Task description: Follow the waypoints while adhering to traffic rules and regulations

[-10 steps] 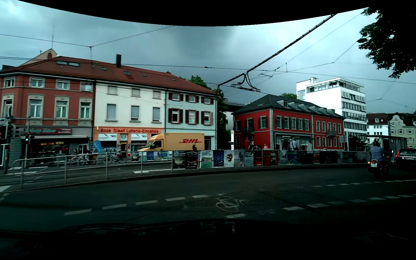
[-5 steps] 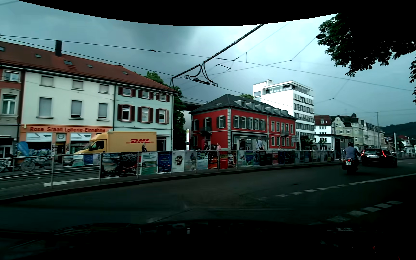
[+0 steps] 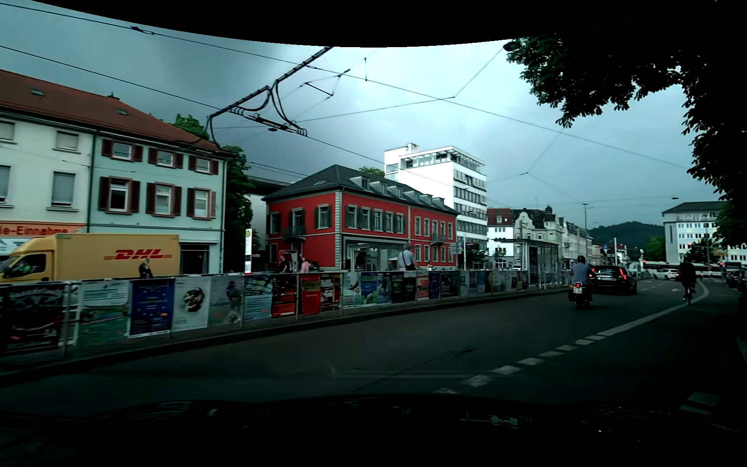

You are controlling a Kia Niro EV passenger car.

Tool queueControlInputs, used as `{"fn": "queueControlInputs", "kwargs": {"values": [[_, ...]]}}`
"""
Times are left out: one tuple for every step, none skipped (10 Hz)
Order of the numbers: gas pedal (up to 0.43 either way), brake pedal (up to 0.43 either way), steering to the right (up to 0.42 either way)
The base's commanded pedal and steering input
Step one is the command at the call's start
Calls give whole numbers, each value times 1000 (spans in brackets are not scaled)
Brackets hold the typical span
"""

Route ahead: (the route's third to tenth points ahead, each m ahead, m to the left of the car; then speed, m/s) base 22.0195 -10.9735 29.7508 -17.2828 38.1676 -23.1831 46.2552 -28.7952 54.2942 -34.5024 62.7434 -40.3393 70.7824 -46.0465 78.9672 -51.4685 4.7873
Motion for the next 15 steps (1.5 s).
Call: {"fn": "queueControlInputs", "kwargs": {"values": [[150, 0, 321], [150, 0, 315], [150, 0, 315], [130, 0, 314], [118, 0, 307], [110, 0, 296], [87, 0, 286], [87, 0, 274], [87, 0, 265], [87, 0, 258], [87, 0, 250], [87, 0, 242], [87, 0, 227], [87, 0, 209], [87, 0, 190]]}}
